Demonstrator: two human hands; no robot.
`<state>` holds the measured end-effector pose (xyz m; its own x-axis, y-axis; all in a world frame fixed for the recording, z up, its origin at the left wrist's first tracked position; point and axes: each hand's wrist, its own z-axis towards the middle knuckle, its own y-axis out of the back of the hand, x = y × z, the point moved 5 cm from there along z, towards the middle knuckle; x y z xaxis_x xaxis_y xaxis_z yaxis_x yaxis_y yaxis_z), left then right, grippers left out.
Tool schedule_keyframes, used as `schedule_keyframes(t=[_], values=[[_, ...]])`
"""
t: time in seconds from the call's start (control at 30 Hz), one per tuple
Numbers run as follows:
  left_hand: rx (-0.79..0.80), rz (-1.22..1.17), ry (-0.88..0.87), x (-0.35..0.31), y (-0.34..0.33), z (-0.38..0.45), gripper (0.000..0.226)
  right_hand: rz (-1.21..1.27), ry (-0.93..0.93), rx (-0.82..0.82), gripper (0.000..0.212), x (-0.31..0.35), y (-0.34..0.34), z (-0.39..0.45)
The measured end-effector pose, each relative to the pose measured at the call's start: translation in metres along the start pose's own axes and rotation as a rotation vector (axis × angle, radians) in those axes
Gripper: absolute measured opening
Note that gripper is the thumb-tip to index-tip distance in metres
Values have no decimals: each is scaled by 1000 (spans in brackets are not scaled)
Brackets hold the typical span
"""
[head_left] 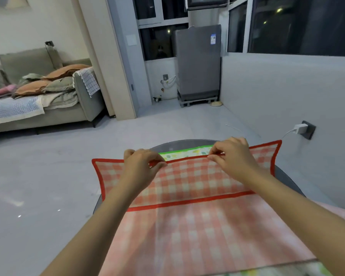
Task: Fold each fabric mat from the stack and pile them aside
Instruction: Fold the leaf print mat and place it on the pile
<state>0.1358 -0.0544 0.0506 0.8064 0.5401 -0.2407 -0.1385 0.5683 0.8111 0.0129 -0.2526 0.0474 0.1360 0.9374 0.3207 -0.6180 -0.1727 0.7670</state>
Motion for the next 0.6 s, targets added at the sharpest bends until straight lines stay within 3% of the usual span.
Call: schedule_keyframes(t=[0.23, 0.4, 0.6], values=[[72, -66, -93, -25, 27, -74, 8, 7, 84, 58, 11, 29, 30, -73], [153, -111, -99, -26, 11, -121, 7, 90, 39, 255, 9, 32, 21, -120], [251, -105, -142, -28, -16, -161, 12, 23, 68, 410, 11, 24, -8, -158]])
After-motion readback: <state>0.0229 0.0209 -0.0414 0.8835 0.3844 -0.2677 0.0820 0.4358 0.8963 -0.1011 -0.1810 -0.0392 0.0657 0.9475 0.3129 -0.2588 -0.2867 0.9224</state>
